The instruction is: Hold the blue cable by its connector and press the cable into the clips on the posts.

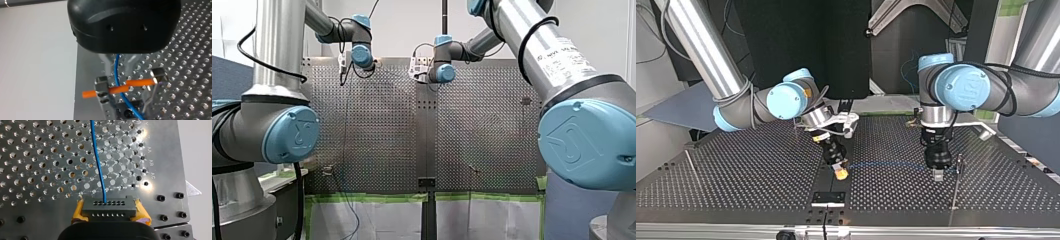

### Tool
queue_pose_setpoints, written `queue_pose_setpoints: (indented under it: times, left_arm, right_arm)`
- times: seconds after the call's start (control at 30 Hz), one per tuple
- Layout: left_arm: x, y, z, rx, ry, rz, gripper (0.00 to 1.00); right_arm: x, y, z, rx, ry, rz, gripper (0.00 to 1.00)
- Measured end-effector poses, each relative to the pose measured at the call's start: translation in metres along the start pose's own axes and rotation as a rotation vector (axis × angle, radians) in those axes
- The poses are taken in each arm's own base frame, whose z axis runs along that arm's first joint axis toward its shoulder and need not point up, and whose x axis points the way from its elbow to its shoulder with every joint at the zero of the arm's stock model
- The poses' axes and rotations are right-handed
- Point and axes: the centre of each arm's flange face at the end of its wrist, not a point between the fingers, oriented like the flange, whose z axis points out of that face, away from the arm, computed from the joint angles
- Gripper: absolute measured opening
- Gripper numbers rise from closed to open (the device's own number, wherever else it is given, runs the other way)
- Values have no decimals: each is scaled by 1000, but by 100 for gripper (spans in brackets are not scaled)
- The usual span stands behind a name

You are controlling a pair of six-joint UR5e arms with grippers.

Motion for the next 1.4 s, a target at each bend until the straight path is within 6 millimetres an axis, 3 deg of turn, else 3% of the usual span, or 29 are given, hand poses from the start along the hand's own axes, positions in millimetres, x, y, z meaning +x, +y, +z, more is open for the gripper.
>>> queue_pose_setpoints:
  times: [0.4,0.67,1.1,1.4]
  left_arm:
    - [0,-6,-1,44,-7,-8,0]
    - [19,-13,-10,61,16,-18,0]
    - [88,-55,-28,101,135,12,0]
    - [149,-92,-56,129,198,29,0]
  right_arm:
    - [-4,2,-1,-3,-8,1,0]
    - [-28,11,-10,-20,-56,6,0]
    - [-68,26,-29,-98,-112,-11,0]
    - [-95,28,-40,-120,-113,-6,0]
